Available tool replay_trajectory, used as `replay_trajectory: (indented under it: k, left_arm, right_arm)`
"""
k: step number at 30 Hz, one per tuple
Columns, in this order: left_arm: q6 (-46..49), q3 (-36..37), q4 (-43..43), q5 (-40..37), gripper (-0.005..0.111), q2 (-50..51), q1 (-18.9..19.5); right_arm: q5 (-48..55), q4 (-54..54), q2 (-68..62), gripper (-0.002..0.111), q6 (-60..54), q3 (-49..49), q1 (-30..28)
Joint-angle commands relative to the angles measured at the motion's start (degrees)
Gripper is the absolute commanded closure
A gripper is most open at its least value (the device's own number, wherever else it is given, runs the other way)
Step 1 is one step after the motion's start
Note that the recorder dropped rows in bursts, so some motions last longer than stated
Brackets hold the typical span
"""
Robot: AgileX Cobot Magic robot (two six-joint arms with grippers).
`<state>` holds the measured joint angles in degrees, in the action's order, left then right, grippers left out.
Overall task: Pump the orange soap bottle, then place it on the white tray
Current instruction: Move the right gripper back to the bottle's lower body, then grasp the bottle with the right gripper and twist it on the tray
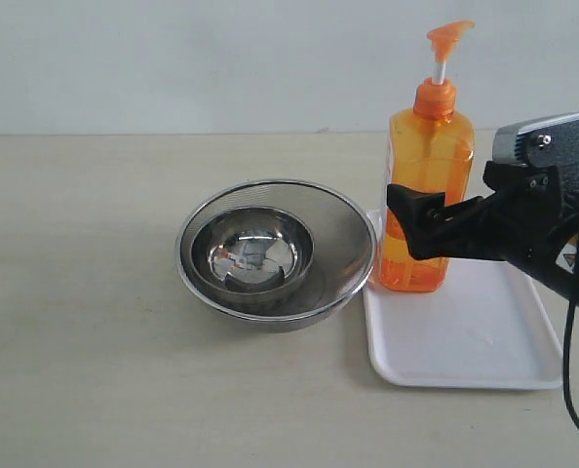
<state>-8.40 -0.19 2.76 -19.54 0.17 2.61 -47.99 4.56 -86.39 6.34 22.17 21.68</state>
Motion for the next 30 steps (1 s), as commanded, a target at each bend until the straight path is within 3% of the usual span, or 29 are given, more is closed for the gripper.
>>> replay_trajectory:
  k: [1,30]
  left_arm:
    - [-0.2,0.19,0.15,-0.03,0.102,-0.17,0.2]
    - [-0.2,0.19,0.15,-0.03,0.102,-0.17,0.2]
  right_arm:
    - [-4.04,-1.23,-2.33,0.003,-1.5,0.29,0.06]
    - [-7.21,-4.56,-13.33,0.003,-2.24,6.04,0.09]
